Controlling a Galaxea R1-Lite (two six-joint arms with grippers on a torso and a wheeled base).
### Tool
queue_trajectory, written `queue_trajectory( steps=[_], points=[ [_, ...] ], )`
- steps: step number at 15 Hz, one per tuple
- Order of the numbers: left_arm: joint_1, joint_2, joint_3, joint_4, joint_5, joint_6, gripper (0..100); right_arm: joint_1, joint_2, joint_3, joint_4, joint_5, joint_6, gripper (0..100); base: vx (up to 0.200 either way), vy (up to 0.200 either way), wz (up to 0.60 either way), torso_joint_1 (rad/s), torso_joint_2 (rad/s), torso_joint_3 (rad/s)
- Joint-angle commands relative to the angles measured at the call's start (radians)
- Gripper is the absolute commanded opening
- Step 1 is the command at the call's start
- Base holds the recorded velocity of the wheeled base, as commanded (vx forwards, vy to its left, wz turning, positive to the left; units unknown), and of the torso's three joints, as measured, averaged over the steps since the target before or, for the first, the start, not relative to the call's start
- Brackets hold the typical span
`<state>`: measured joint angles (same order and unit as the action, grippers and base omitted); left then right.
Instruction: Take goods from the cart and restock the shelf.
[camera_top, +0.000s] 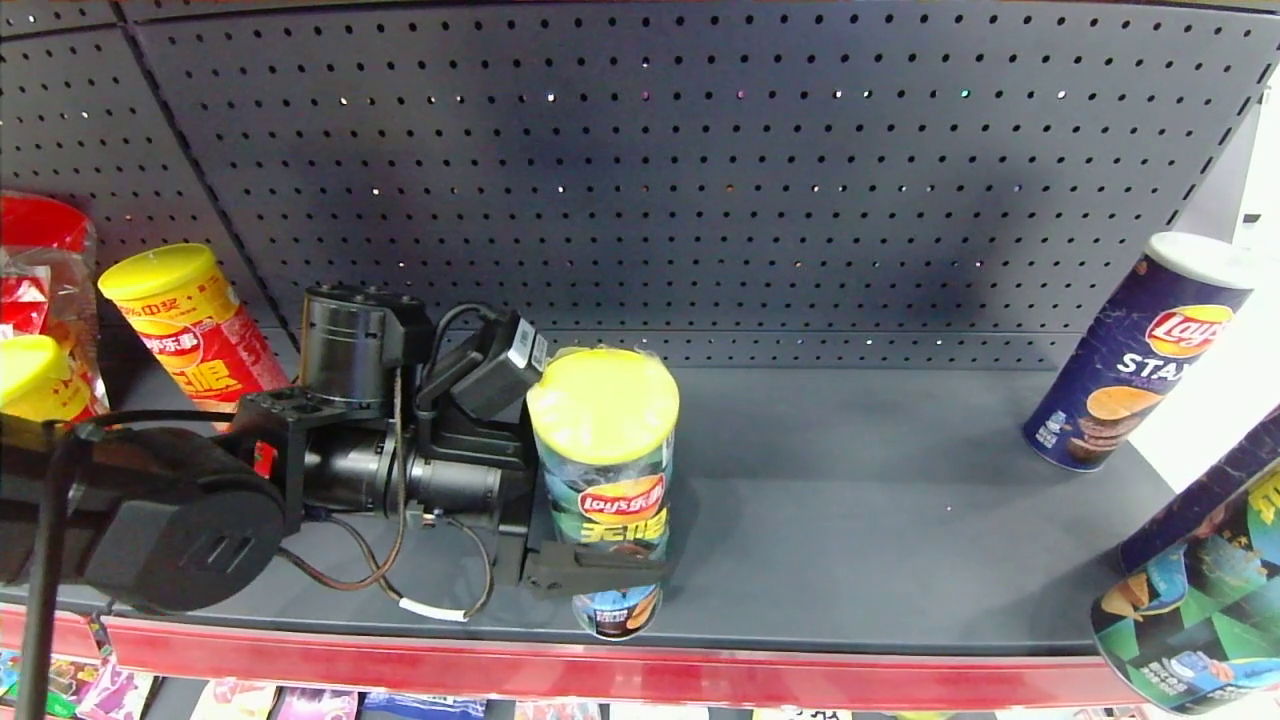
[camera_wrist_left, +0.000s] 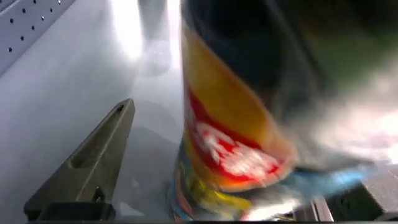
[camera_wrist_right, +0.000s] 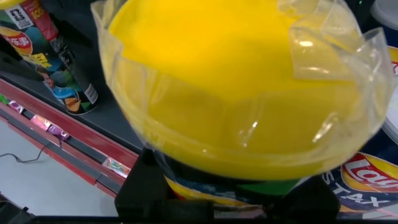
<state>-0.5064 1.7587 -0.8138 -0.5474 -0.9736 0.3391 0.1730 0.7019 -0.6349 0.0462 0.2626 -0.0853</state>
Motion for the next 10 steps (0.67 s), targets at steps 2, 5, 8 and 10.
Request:
queue_trajectory(
  steps=[2, 5, 8, 10],
  points=[
    [0.005, -0.07, 0.084, -0.002, -0.002, 0.0, 100, 0.0, 0.002, -0.005, 0.0, 0.001, -0.001, 0, 0.0, 0.0, 0.0, 0.0, 0.0, 0.0],
    [0.055, -0.15, 0.186, -0.002, 0.0, 0.003, 100, 0.002, 0.002, -0.009, 0.001, 0.001, -0.001, 0, 0.0, 0.0, 0.0, 0.0, 0.0, 0.0],
    [0.092, -0.188, 0.225, -0.002, 0.0, 0.003, 100, 0.002, 0.004, -0.012, 0.001, 0.001, -0.002, 0, 0.0, 0.0, 0.0, 0.0, 0.0, 0.0],
    [0.123, -0.228, 0.277, -0.002, 0.003, 0.006, 100, 0.002, 0.005, -0.014, 0.001, 0.003, -0.002, 0, 0.0, 0.0, 0.0, 0.0, 0.0, 0.0]
  ],
)
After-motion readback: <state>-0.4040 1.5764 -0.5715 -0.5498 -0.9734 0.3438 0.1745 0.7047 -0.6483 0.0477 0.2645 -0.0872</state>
